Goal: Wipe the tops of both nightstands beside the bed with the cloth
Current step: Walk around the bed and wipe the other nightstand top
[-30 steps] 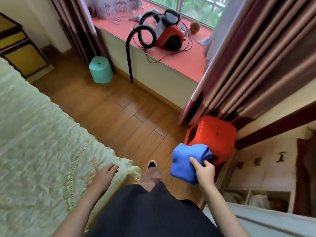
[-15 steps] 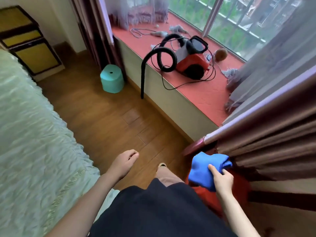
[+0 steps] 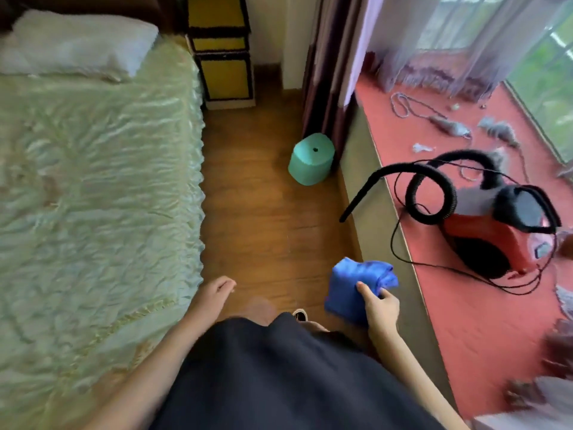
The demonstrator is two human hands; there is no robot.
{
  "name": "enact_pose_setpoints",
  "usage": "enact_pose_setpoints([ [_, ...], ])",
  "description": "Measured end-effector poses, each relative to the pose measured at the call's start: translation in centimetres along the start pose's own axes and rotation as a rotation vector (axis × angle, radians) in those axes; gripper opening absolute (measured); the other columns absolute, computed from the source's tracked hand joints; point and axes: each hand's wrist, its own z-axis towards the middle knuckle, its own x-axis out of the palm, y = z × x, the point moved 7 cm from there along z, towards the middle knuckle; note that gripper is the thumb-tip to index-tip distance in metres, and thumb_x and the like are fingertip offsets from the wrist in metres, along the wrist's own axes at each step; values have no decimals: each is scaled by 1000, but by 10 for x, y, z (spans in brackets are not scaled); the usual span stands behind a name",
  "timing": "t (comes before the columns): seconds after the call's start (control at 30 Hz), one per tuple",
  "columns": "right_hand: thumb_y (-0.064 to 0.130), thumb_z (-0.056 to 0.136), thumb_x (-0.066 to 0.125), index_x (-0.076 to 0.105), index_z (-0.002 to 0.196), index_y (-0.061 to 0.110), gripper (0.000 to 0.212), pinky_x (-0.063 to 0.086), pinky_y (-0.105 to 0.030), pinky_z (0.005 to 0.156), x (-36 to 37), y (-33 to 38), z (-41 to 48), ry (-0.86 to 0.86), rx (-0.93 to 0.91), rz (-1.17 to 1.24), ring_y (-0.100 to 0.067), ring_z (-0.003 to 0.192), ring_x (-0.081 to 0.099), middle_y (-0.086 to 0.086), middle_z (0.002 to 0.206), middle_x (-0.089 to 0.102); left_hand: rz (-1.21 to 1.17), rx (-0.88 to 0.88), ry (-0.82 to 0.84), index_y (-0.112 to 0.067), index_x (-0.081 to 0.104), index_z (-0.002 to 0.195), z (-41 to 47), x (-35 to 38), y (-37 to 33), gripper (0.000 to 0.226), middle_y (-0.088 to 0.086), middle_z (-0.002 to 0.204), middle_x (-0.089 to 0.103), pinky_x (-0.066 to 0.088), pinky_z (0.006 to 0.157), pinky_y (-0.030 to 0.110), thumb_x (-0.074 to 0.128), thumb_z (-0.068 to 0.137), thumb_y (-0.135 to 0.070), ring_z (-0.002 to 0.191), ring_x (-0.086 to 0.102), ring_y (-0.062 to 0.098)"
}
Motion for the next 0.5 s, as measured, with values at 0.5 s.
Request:
enact_pose_setpoints([
  [0.5,21,78,71,59,69,0,26,46,-30,55,221,193,146,273,-85,-171,-16,58,55,-2,60,58,-142,-91,-205,-28,66,89,171,-118,-71,21,-6,94,69,48,85,32,47,97,-31,93,63,14],
])
